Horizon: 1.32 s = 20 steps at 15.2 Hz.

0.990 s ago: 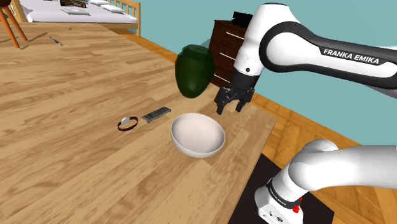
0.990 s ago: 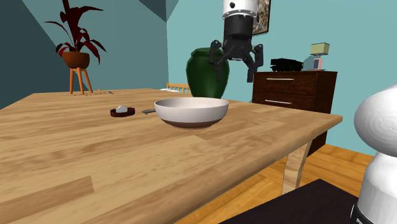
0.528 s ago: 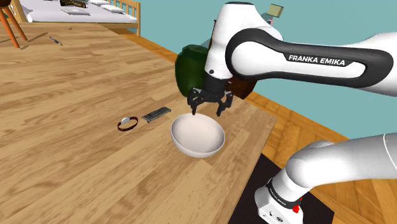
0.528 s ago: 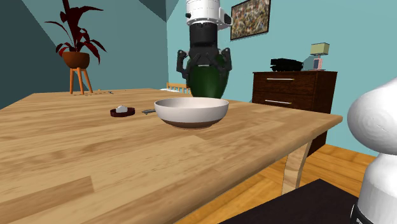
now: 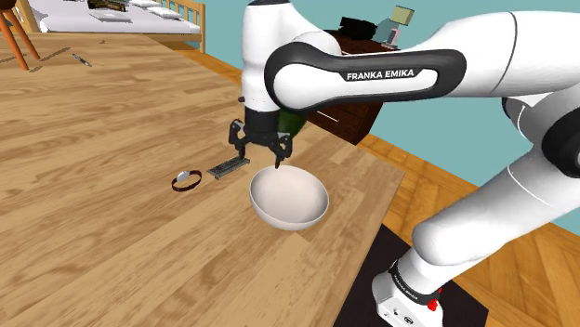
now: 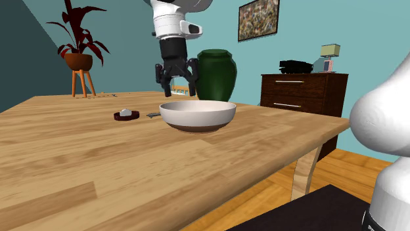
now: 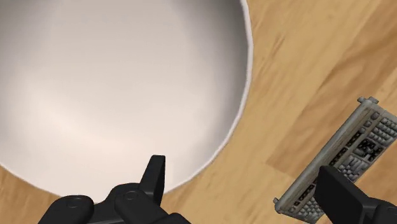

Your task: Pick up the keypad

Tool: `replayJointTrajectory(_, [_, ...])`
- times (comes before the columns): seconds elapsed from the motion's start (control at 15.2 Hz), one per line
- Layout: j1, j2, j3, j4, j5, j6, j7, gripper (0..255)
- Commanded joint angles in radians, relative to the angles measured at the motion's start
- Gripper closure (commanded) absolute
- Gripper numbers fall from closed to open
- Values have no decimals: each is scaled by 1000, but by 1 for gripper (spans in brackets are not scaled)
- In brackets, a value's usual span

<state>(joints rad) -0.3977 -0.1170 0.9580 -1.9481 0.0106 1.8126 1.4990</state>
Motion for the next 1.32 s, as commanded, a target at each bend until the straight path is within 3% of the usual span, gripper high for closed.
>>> replayJointTrajectory(0.0, [-17,168,72,96,-153,-22,213,0])
replayJointTrajectory(0.13, [48,334,68,207,-300,-77,393,0])
replayJointTrajectory(0.33, [195,517,-19,388,-437,-170,578,0])
replayJointTrajectory(0.99, [196,537,-38,310,-456,-81,602,0])
replayJointTrajectory(1.06, [195,536,-38,309,-456,-80,603,255])
replayJointTrajectory(1.25, [194,534,-37,305,-454,-78,603,255])
